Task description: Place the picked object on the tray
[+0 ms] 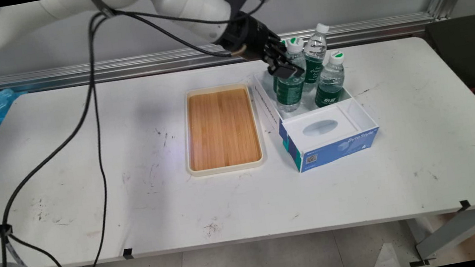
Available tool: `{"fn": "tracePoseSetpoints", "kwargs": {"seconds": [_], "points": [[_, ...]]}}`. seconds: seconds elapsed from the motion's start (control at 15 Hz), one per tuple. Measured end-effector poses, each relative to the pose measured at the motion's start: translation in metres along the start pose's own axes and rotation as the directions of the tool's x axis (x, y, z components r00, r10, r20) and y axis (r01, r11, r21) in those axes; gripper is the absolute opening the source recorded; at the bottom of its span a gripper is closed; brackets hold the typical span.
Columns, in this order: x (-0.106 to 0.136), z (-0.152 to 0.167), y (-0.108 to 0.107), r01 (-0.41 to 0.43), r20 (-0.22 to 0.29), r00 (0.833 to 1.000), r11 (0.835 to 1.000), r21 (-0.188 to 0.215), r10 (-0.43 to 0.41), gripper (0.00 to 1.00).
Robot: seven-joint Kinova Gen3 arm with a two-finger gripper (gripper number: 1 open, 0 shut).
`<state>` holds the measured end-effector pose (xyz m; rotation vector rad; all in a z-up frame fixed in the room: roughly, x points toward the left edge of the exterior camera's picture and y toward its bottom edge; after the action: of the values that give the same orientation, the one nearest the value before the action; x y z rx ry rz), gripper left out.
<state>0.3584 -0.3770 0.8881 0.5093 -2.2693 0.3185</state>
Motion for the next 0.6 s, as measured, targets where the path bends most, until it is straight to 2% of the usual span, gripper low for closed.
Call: {"fn": "tracePoseSetpoints", "kwargs": {"seconds": [0.27, 0.6], "points": [[0.000, -0.036, 0.010, -0.005, 0.013, 1.000, 1.000, 0.002, 0.005, 0.00], [-0.031, -0.077, 0.022, -0.003, 0.043, 0.999, 1.000, 0.002, 0.003, 0.00]]}}
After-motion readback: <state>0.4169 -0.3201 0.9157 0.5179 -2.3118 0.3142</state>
